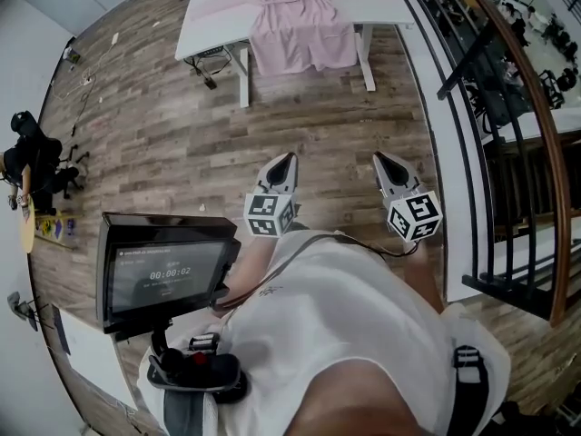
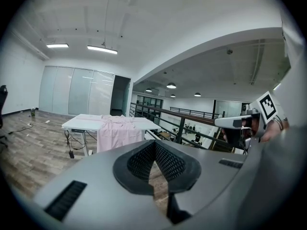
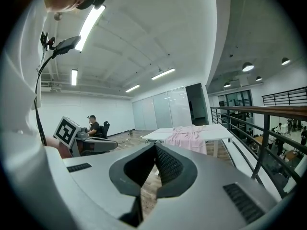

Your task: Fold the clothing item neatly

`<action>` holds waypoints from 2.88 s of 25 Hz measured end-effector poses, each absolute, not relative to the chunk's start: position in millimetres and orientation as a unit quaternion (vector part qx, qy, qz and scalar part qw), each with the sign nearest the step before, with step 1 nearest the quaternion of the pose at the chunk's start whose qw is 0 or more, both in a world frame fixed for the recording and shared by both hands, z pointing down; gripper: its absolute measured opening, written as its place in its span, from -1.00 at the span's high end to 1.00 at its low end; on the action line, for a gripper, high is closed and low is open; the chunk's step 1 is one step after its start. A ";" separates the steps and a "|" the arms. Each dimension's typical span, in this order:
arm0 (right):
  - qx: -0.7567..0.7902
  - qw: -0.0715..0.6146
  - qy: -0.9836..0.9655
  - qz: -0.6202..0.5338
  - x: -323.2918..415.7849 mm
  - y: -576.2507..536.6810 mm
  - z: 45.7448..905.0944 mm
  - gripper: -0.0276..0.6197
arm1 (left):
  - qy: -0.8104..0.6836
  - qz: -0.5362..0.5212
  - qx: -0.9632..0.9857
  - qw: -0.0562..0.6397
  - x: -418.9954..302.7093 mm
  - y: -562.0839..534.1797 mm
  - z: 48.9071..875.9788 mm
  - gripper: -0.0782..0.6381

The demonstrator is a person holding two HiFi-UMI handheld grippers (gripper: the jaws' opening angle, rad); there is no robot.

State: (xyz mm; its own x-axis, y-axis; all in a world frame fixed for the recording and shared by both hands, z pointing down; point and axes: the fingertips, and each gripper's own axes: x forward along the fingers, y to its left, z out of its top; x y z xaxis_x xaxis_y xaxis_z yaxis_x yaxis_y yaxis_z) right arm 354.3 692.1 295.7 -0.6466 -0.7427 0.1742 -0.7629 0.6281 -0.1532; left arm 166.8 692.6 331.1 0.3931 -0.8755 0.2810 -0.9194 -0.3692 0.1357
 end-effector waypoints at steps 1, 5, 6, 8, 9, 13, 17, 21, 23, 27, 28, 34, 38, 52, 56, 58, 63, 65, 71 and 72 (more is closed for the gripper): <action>0.415 0.049 -0.902 0.107 354.0 691.5 295.1 0.91 | -0.546 0.081 0.822 0.138 166.8 693.1 330.6 0.77; 0.414 0.045 -0.903 0.111 358.1 687.5 290.4 0.90 | -0.545 0.082 0.824 0.135 172.0 692.9 324.2 0.77; 0.412 0.044 -0.903 0.111 358.1 686.7 288.5 0.91 | -0.545 0.082 0.824 0.133 172.5 692.7 321.6 0.77; 0.409 0.043 -0.905 0.111 355.9 686.1 285.0 0.91 | -0.547 0.080 0.823 0.132 171.5 692.5 317.5 0.77; 0.407 0.043 -0.906 0.112 354.7 686.3 283.8 0.91 | -0.548 0.080 0.822 0.132 170.8 692.6 316.4 0.77; 0.402 0.047 -0.907 0.114 353.7 687.1 285.0 0.91 | -0.549 0.082 0.821 0.132 170.1 694.1 317.5 0.77; 0.400 0.050 -0.907 0.119 355.4 688.6 286.4 0.90 | -0.547 0.088 0.822 0.133 171.0 698.0 318.7 0.77; 0.397 0.049 -0.909 0.119 354.6 689.4 290.3 0.91 | -0.547 0.090 0.821 0.136 174.0 699.2 322.1 0.77; 0.398 0.046 -0.908 0.121 358.1 687.7 300.2 0.91 | -0.544 0.094 0.823 0.136 179.2 697.3 334.6 0.77; 0.408 0.044 -0.904 0.124 365.7 675.5 312.8 0.91 | -0.537 0.095 0.827 0.139 184.8 678.7 347.5 0.77; 0.410 0.047 -0.902 0.124 367.3 670.1 314.1 0.91 | -0.536 0.094 0.828 0.139 185.0 671.7 347.0 0.77; 0.423 0.055 -0.896 0.122 359.6 617.6 310.6 0.91 | -0.529 0.087 0.833 0.141 172.5 615.5 343.5 0.77; 0.428 0.056 -0.894 0.121 339.6 567.0 302.8 0.91 | -0.523 0.089 0.835 0.145 154.2 566.7 342.4 0.77; 0.448 0.044 -0.887 0.106 305.7 496.8 291.2 0.91 | -0.506 0.084 0.849 0.123 120.8 487.5 329.0 0.77; 0.450 0.050 -0.885 0.110 266.2 450.9 289.8 0.91 | -0.505 0.087 0.850 0.123 78.9 438.7 332.0 0.77; 0.451 0.056 -0.883 0.113 253.5 438.3 293.5 0.91 | -0.505 0.085 0.850 0.125 64.6 423.7 333.5 0.77; 0.456 0.059 -0.881 0.113 234.1 421.9 296.1 0.91 | -0.504 0.082 0.849 0.133 42.1 404.7 338.8 0.77; 0.457 0.059 -0.880 0.116 230.6 416.1 298.9 0.91 | -0.503 0.084 0.849 0.134 37.5 398.8 342.0 0.77; 0.454 0.059 -0.881 0.121 224.9 401.3 303.5 0.91 | -0.509 0.088 0.845 0.138 28.7 388.6 345.7 0.77; 0.454 0.058 -0.880 0.122 226.3 398.8 302.6 0.91 | -0.509 0.090 0.844 0.140 29.3 387.1 346.0 0.77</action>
